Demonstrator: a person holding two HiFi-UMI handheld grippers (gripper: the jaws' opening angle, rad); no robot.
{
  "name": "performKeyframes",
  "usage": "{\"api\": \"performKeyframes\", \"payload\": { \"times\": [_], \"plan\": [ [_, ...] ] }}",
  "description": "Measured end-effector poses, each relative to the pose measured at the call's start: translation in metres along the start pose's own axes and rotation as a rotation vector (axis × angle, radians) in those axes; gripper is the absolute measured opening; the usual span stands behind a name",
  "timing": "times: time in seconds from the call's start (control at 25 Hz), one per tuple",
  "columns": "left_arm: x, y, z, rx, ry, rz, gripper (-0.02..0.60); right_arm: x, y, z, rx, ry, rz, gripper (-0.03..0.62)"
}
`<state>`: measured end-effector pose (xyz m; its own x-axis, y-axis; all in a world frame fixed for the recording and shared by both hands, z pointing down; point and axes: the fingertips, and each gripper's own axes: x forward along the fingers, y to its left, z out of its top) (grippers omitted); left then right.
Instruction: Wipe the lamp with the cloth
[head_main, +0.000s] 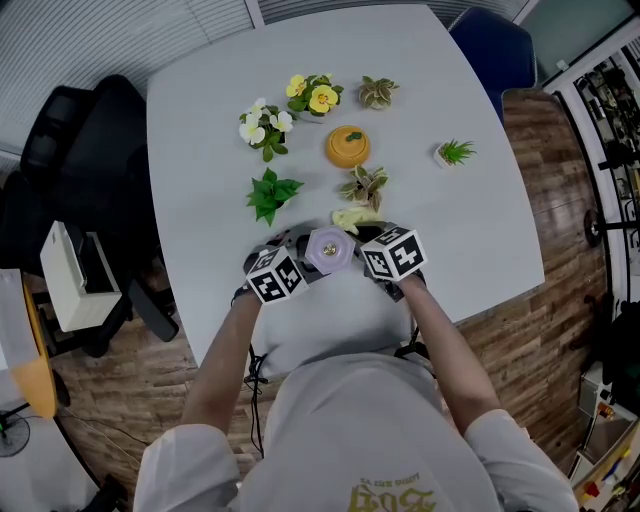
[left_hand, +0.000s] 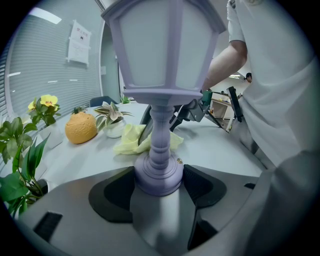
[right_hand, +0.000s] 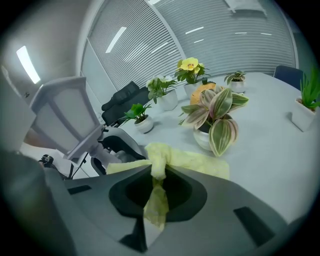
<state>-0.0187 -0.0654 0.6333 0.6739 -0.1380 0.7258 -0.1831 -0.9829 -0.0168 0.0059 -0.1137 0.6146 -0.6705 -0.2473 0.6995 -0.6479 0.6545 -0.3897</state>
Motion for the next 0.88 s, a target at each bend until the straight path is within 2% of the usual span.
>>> {"api": "performKeyframes", "payload": {
  "times": [0.88],
  "plan": [
    [0.0, 0.0, 0.001, -0.005, 0.003, -0.004, 0.302, -0.009, 0.004, -0.019, -0.011, 0.042, -0.014, 0.052]
  ]
}}
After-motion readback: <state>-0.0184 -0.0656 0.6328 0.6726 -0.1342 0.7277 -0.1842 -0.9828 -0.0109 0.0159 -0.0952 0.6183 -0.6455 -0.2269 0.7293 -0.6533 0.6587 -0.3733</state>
